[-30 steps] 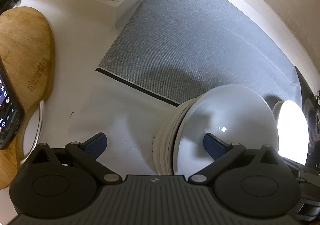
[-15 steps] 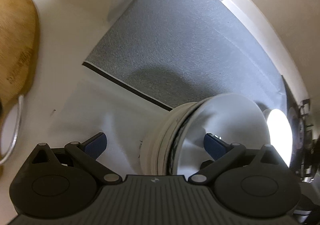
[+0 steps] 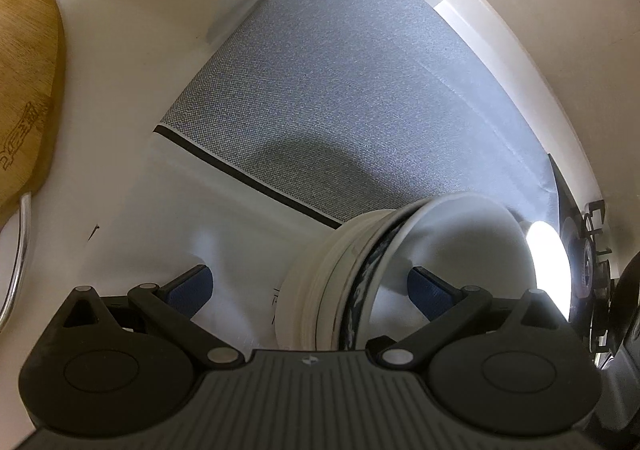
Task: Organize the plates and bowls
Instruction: 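Close the left gripper on the plate-and-bowl stack while the right gripper grips its side, then lift the whole stack with both grippers and carry it toward the floral plate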
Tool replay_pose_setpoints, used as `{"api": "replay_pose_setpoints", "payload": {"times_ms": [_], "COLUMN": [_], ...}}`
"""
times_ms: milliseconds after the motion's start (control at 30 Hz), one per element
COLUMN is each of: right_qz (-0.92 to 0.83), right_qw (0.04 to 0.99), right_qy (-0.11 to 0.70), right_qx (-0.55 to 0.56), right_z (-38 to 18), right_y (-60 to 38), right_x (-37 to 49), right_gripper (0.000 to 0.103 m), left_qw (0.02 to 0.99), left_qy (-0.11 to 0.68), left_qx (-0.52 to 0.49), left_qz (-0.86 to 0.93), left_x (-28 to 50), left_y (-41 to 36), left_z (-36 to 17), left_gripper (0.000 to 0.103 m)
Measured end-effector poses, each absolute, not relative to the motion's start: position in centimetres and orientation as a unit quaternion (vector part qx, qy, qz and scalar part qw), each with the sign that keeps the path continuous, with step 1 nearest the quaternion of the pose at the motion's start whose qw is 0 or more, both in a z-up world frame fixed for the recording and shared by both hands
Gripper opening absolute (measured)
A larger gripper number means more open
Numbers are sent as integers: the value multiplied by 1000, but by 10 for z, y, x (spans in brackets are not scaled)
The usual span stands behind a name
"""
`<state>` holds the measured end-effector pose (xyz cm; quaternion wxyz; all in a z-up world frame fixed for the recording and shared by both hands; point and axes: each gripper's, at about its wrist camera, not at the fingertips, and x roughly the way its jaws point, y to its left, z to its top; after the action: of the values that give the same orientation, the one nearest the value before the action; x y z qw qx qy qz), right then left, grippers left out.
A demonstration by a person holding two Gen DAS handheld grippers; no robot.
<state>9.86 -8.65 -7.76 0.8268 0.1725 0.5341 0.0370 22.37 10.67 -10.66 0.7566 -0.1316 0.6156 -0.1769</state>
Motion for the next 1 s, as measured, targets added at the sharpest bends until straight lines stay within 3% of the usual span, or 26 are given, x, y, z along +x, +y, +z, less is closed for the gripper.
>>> {"api": "replay_pose_setpoints", "payload": {"times_ms": [500, 633, 1000], "right_qz": [66, 77, 79], "right_qw": [816, 808, 815], "right_qy": [533, 535, 534], "right_qx": [212, 236, 208], "right_z": [-85, -90, -82], "right_y": [-94, -101, -92], "right_x": [101, 104, 105], "right_gripper": [101, 94, 91], "left_qw": [751, 722, 732], "left_qy": [618, 626, 613], "left_qx": [-105, -149, -173], "left_qz": [-208, -255, -243], "left_x": [228, 225, 215], "left_y": [102, 108, 114], "left_z": [-107, -109, -106], "left_gripper": [102, 78, 77]}}
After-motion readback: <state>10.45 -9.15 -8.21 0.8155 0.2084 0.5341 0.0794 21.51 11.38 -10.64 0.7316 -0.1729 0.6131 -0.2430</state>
